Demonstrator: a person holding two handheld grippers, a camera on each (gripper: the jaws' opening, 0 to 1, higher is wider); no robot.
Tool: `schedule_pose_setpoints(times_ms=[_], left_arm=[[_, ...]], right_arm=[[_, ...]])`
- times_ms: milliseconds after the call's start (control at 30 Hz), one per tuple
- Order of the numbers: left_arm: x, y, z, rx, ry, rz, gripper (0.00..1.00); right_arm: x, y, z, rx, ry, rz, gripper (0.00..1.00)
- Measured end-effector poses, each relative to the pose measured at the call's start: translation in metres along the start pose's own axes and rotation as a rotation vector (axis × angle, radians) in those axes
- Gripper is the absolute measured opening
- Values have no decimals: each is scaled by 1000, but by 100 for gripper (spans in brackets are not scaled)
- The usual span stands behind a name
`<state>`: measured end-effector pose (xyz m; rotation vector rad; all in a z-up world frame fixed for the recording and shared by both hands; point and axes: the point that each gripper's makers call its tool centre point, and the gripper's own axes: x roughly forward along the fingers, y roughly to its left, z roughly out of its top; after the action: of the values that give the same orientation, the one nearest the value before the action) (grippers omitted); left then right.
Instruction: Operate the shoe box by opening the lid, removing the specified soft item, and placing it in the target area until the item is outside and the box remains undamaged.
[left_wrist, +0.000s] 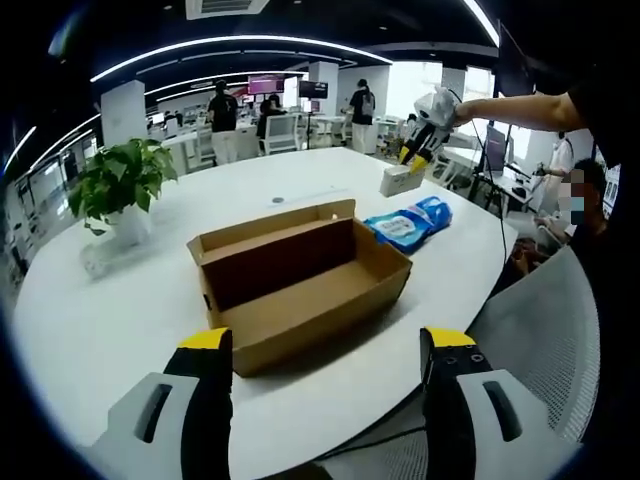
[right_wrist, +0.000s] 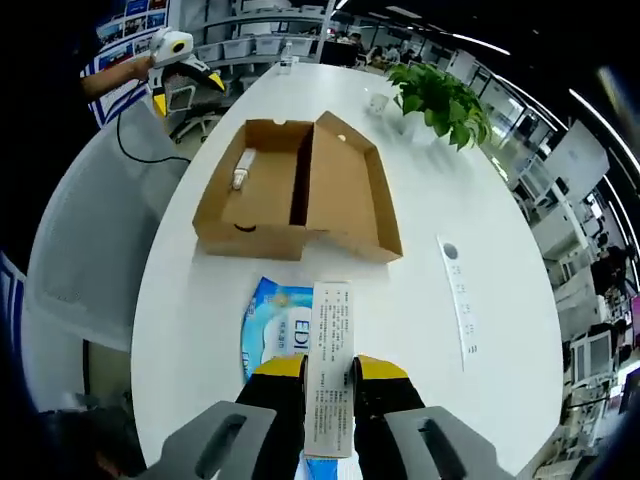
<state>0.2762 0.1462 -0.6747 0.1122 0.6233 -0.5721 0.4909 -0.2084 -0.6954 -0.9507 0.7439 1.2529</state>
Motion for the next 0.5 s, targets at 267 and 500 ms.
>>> schedule_pose_setpoints(times_ms=[267, 500], left_arm=[[3, -1, 4, 9, 0, 0, 80], [7, -3, 4, 16, 14, -3, 80]], right_arm=[[10, -12, -28, 12, 41, 0, 13], [22, -19, -59, -4, 102, 7, 13]])
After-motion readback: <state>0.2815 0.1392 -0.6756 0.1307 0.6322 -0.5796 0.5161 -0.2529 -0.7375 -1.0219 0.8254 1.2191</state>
